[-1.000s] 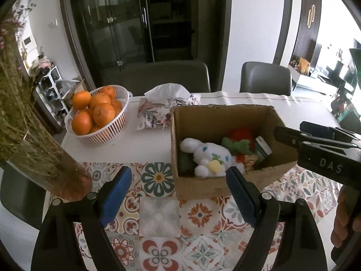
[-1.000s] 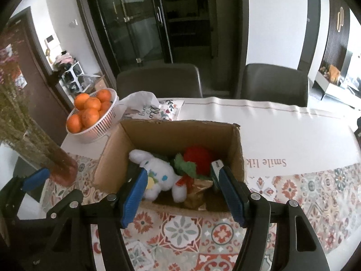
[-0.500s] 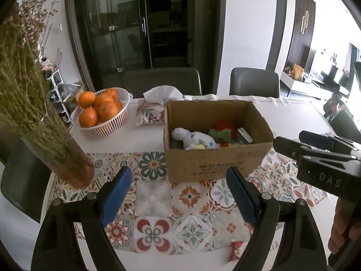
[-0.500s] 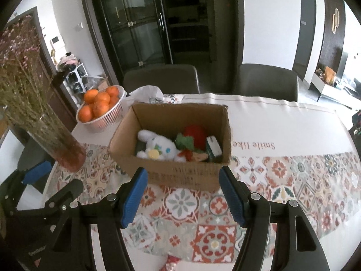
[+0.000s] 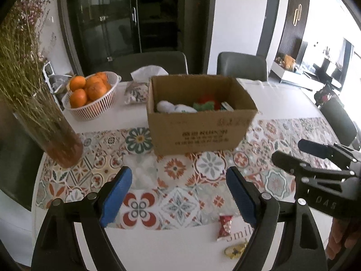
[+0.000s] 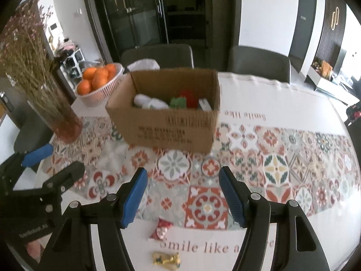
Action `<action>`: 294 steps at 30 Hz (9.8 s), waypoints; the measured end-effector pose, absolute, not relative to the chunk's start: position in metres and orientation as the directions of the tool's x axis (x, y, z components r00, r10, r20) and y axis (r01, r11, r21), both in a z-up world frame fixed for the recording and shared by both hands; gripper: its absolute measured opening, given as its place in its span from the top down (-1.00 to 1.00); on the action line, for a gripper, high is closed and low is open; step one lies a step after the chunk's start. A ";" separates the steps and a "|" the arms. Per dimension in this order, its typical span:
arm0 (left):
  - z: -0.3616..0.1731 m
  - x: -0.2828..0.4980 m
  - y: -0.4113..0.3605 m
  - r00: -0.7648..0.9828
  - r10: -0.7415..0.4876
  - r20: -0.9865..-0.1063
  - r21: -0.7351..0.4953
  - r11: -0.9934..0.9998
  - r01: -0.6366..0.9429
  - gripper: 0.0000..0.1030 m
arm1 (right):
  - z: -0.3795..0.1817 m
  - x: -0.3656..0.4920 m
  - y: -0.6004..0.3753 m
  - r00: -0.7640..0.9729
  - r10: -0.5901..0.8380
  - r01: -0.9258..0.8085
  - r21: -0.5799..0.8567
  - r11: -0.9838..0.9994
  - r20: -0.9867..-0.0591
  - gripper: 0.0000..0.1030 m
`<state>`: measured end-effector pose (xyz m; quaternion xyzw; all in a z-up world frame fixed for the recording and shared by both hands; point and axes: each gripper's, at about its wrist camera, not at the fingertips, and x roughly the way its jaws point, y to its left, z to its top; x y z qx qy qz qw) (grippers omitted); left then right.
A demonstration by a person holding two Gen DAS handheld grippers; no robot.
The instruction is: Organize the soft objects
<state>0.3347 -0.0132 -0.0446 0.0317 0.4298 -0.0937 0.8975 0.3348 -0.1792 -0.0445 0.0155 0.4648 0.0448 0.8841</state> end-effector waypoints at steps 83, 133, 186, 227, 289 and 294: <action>-0.243 0.320 -0.111 0.211 -0.145 -0.967 -0.014 0.853 0.521 0.14 | -0.222 0.232 -0.185 0.299 0.049 0.235 0.123 0.964 -0.953 -0.06; -0.170 0.292 -0.056 0.379 -0.361 -0.852 -0.210 0.899 0.384 0.56 | -0.160 0.238 -0.210 0.524 0.085 0.197 0.217 0.956 -0.848 0.47; -0.024 0.375 0.001 0.731 -0.316 -0.605 -0.182 0.948 0.260 0.57 | -0.020 0.361 -0.173 0.814 0.181 -0.044 0.253 0.967 -0.552 0.47; -0.090 0.516 -0.018 0.619 -0.239 -0.748 -0.129 0.968 0.217 0.55 | -0.085 0.500 -0.180 0.690 0.173 -0.032 0.209 0.977 -0.703 0.45; 0.017 0.200 0.002 0.851 -0.060 -0.522 0.034 0.995 0.091 -0.99 | 0.025 0.188 -0.178 0.843 -0.024 0.050 0.035 0.998 -0.537 -0.66; 0.021 0.166 -0.006 0.863 -0.052 -0.503 0.048 0.995 0.088 -1.00 | 0.028 0.158 -0.185 0.848 -0.030 0.057 0.035 0.998 -0.529 -0.72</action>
